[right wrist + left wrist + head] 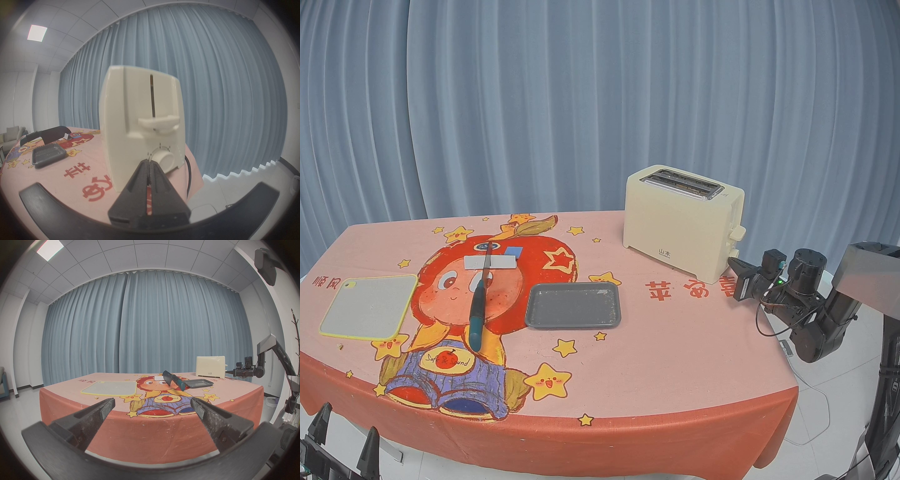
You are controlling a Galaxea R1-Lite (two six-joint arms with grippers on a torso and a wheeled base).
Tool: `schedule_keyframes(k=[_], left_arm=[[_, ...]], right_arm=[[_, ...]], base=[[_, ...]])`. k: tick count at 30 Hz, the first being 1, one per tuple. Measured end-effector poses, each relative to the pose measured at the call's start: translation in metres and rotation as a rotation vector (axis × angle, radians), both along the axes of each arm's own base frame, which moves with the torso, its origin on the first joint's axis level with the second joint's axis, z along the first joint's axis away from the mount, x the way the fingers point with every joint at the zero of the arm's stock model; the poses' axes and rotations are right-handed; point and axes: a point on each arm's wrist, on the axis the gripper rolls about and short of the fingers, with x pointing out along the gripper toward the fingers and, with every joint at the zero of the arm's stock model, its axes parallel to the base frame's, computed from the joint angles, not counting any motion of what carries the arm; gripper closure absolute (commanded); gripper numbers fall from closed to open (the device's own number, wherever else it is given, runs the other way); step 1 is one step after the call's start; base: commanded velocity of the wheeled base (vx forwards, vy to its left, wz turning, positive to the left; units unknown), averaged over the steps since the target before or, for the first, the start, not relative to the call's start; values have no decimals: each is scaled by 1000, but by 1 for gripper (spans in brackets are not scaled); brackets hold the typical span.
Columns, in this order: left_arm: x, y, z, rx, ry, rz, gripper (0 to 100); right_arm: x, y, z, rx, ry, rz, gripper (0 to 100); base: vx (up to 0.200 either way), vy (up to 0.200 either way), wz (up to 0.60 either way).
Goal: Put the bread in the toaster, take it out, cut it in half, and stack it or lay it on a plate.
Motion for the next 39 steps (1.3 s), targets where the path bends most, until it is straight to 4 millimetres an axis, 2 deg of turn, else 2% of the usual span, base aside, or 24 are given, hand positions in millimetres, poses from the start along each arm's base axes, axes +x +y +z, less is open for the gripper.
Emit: schedule_keyframes(k=[18,28,33,39], left_arm=[[0,0,0,0,0,0,0],[0,0,0,0,0,0,0],[0,0,0,0,0,-1,0],[0,0,0,0,0,0,0]], right_arm=[[-6,1,-8,-14,17,-1,100],[-13,6,-5,-16,19,16,100],[-22,5,-1,-7,-31,15,100],[-40,3,3,-6,-8,4,100]], base=[[0,0,0],[0,0,0],[0,0,0],[0,0,0]])
